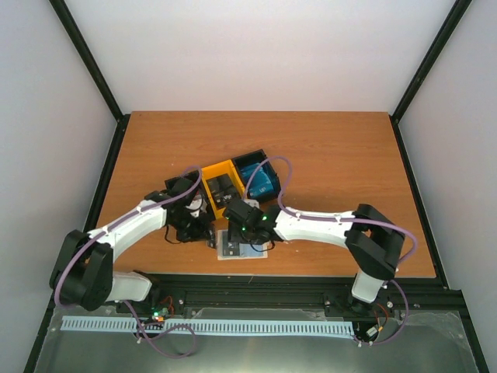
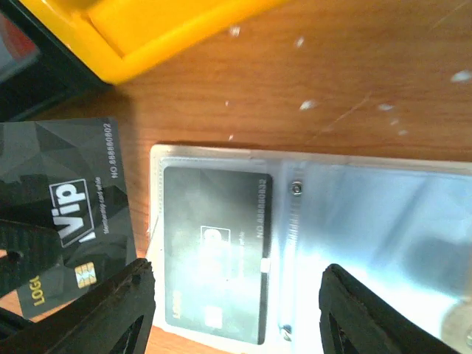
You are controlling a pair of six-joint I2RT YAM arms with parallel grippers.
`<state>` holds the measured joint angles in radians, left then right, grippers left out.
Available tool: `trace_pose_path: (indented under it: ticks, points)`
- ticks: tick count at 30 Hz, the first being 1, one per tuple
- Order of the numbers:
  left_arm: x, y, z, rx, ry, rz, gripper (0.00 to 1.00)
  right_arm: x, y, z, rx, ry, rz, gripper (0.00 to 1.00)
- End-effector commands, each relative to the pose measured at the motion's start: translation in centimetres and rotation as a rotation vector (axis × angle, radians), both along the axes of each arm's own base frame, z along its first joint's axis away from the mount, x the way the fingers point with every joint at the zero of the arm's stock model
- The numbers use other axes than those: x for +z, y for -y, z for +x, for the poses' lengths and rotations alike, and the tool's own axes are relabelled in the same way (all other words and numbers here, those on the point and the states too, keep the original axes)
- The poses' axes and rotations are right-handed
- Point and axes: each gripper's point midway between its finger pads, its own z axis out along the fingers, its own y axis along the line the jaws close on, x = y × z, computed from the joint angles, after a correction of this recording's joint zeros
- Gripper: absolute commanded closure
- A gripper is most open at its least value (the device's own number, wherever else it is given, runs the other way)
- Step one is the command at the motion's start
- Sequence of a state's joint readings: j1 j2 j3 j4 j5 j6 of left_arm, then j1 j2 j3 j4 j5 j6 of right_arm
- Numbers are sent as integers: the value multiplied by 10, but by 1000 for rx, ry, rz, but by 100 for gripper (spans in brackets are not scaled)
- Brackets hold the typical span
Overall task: Put the credit cards into the card holder
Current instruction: Insert the credit card into the card holder.
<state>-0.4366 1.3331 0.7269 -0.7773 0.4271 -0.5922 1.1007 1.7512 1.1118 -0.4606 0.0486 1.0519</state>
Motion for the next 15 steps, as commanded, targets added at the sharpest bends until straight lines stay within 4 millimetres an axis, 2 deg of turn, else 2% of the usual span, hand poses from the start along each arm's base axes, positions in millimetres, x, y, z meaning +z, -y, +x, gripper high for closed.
trace_pose_path:
  ticks: [1, 6, 11, 15]
  points:
    - [30, -4, 18, 38, 114, 31, 99, 16, 39, 13, -76, 79, -93, 39]
    - [50, 10, 18, 15, 162, -75, 99, -3, 60, 6, -105, 23, -99, 45]
    - [66, 29, 11, -35, 194, -233, 99, -11, 49, -1, -71, -23, -9, 55]
    - [57, 35, 5, -49, 157, -271, 99, -17, 41, -6, -61, -52, 37, 57]
